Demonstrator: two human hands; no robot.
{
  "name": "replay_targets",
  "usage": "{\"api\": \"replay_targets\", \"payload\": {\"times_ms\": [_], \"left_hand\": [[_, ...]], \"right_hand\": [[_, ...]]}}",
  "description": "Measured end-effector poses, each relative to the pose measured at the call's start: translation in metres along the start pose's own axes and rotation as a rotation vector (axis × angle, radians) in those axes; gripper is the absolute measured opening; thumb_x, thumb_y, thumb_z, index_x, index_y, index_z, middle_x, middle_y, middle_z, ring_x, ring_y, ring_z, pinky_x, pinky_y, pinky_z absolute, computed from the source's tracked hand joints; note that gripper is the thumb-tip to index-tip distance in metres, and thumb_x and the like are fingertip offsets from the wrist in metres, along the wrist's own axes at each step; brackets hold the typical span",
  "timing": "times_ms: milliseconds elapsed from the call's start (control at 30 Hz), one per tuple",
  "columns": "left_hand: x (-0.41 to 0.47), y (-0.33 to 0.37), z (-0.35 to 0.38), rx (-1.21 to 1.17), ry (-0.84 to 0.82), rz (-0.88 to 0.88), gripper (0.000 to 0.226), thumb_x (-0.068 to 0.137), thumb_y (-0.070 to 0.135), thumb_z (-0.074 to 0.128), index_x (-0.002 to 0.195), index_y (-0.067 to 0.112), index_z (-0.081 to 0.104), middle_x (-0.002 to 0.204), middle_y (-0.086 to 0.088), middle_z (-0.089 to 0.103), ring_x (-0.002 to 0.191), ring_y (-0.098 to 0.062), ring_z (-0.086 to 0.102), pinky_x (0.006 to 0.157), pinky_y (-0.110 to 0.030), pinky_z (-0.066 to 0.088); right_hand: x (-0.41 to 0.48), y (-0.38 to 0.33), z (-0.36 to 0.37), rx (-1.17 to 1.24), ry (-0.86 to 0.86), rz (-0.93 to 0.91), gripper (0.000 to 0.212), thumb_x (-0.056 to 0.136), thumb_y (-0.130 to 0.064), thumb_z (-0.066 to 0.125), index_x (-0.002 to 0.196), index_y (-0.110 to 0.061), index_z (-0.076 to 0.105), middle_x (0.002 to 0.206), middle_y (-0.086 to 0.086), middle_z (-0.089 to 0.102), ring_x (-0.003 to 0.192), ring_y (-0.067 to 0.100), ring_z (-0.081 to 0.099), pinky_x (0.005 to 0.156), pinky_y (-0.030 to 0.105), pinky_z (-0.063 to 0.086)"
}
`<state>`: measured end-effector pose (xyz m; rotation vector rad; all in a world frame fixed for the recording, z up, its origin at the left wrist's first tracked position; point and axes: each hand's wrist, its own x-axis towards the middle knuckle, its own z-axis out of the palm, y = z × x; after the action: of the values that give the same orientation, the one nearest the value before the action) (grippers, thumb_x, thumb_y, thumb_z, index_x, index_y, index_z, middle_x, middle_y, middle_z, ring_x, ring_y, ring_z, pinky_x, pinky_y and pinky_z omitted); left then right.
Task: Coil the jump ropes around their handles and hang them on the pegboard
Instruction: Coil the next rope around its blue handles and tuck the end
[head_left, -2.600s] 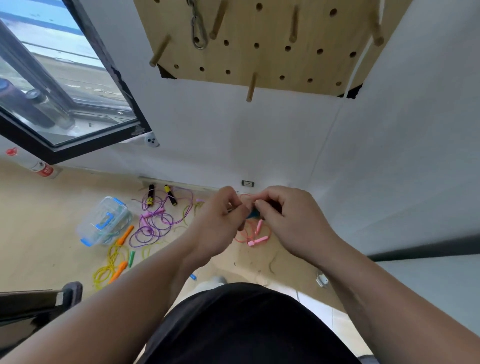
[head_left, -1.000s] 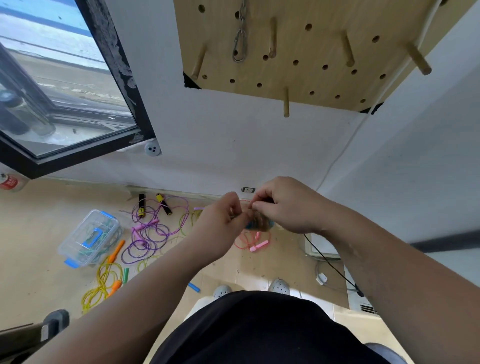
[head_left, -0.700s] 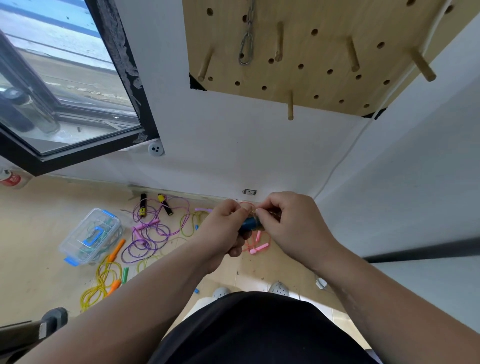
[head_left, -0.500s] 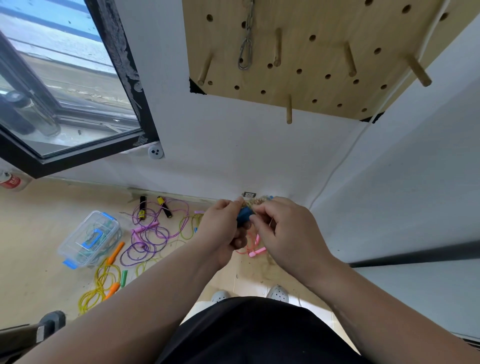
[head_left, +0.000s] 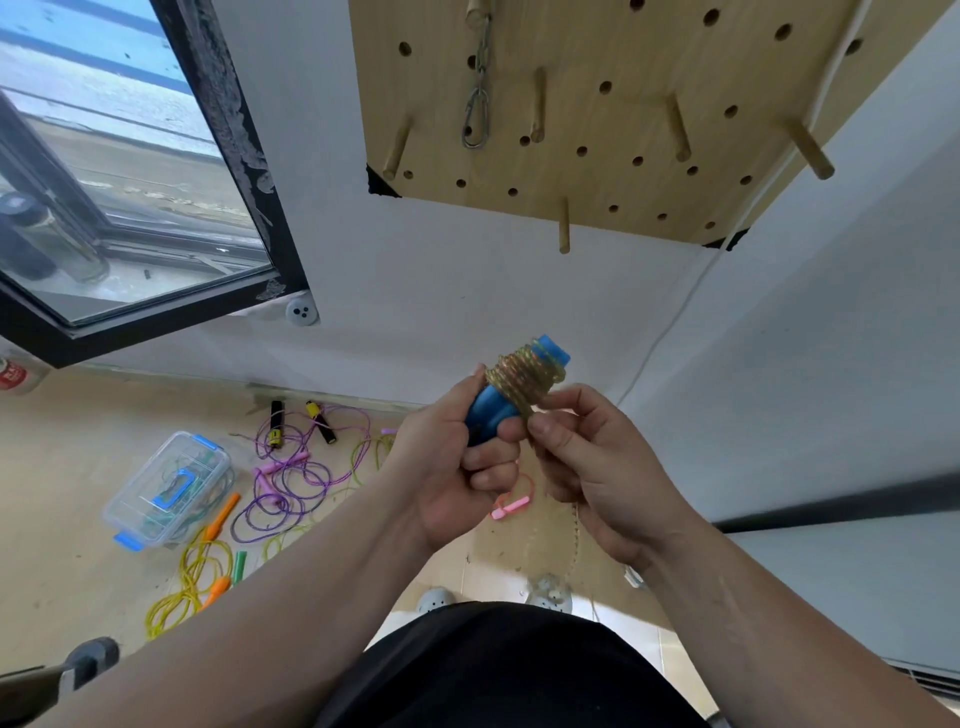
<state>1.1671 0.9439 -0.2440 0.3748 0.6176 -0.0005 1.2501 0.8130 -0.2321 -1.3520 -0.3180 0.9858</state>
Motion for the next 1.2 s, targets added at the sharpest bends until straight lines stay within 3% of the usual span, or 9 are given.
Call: {"api": "replay_targets", "payload": {"times_ms": [100,233,367,467,567,833,933,1067,1200], "left_hand": [[-0.007,0.001,-0.003,0.123,-0.069,-0.086,0.039,0.104,0.041,0.045,0.087,0.010,0.064,0.059,-0.003,0.041,0.030,-0.004,0.022,0.032,-0.016,0.017],[-0.013,0.001,-0.009,0.198,-0.086,-0.156,0.046,0.106,0.038,0.040,0.078,0.010,0.064,0.058,-0.003,0.042,0.028,-0.005,0.025,0.031,-0.017,0.019],[-0.013,-0.001,-0.006,0.321,0.013,-0.028,0.040,0.106,0.038,0.038,0.091,0.008,0.058,0.062,-0.011,0.053,0.034,-0.015,0.035,0.038,-0.020,0.029],[-0.009,-0.007,-0.012,0.628,0.155,0.333,0.038,0.104,0.045,0.045,0.110,0.008,0.053,0.084,-0.015,0.066,0.052,-0.029,0.055,0.050,-0.033,0.045],[-0.006,-0.013,-0.029,1.283,0.188,0.802,0.051,0.080,0.055,0.070,0.121,0.031,0.050,0.111,0.013,0.061,0.071,-0.014,0.061,0.064,-0.025,0.053],[0.008,0.001,-0.026,1.801,0.203,1.449,0.031,0.092,0.043,0.052,0.093,0.015,0.039,0.065,-0.003,0.055,0.047,-0.021,0.047,0.041,-0.029,0.035],[0.010,0.009,-0.021,1.754,0.235,1.436,0.029,0.095,0.038,0.052,0.092,0.011,0.043,0.059,0.006,0.049,0.043,-0.020,0.045,0.044,-0.025,0.029],[0.014,0.004,-0.008,1.347,0.272,1.115,0.020,0.104,0.023,0.052,0.089,0.013,0.044,0.057,0.013,0.051,0.048,-0.006,0.044,0.047,-0.015,0.030],[0.025,-0.010,0.005,1.112,0.305,0.917,0.027,0.105,0.031,0.047,0.081,0.023,0.040,0.062,-0.001,0.047,0.055,-0.011,0.042,0.054,-0.034,0.037]], "right_hand": [[0.000,-0.009,-0.005,-0.099,-0.154,-0.021,0.046,0.085,-0.004,0.070,0.127,-0.014,0.055,0.061,-0.006,0.064,0.044,0.004,0.034,0.042,0.016,0.028],[-0.001,-0.016,-0.003,-0.252,-0.194,-0.107,0.027,0.090,0.014,0.060,0.116,0.008,0.060,0.056,-0.012,0.062,0.047,-0.002,0.055,0.049,0.008,0.041],[-0.005,-0.015,0.007,-0.281,-0.085,-0.141,0.014,0.095,0.008,0.056,0.104,-0.001,0.063,0.051,-0.009,0.058,0.043,-0.001,0.052,0.049,0.008,0.040],[0.000,-0.007,0.007,-0.228,0.044,-0.082,0.014,0.096,-0.008,0.061,0.090,-0.017,0.070,0.052,-0.004,0.041,0.045,0.009,0.034,0.045,0.016,0.035],[0.004,-0.007,0.004,-0.122,0.121,0.009,0.011,0.097,-0.018,0.062,0.088,-0.013,0.068,0.057,0.000,0.033,0.047,0.010,0.024,0.043,0.022,0.026],[0.003,-0.015,0.006,0.000,0.001,0.061,0.028,0.098,-0.026,0.056,0.074,-0.013,0.050,0.061,0.002,0.035,0.049,0.010,0.022,0.043,0.021,0.023],[0.000,-0.020,0.003,-0.031,-0.052,0.017,0.028,0.104,-0.021,0.048,0.081,-0.010,0.058,0.064,0.005,0.045,0.051,0.012,0.026,0.047,0.023,0.025],[-0.004,-0.022,0.005,-0.184,0.031,-0.029,0.027,0.107,-0.018,0.045,0.112,-0.018,0.071,0.065,0.006,0.052,0.051,0.013,0.030,0.051,0.025,0.027],[-0.003,-0.022,0.007,-0.388,0.313,-0.169,0.011,0.101,-0.022,0.061,0.094,-0.013,0.062,0.065,0.003,0.066,0.052,0.009,0.054,0.055,0.024,0.044]]}}
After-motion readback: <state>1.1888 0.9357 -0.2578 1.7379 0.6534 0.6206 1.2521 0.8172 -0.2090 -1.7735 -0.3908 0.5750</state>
